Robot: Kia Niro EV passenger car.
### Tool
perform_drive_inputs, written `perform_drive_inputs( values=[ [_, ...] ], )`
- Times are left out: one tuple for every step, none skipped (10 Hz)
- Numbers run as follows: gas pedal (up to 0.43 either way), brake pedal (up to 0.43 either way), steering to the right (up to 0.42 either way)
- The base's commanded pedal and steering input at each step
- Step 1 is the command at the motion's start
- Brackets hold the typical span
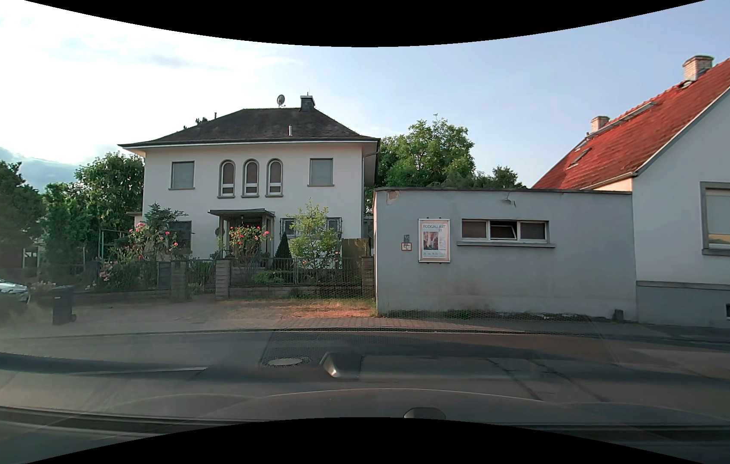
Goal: Follow the waypoints while adhering to traffic rules and regulations
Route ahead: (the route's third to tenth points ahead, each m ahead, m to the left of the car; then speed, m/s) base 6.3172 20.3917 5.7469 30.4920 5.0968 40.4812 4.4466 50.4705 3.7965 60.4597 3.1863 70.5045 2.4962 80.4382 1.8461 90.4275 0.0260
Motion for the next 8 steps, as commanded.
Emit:
perform_drive_inputs(
  values=[
    [0.000, 0.207, -0.309],
    [0.000, 0.207, -0.309],
    [0.000, 0.207, -0.309],
    [0.000, 0.207, -0.310],
    [0.000, 0.207, -0.311],
    [0.000, 0.207, -0.312],
    [0.000, 0.207, -0.312],
    [0.000, 0.207, -0.312]
  ],
)
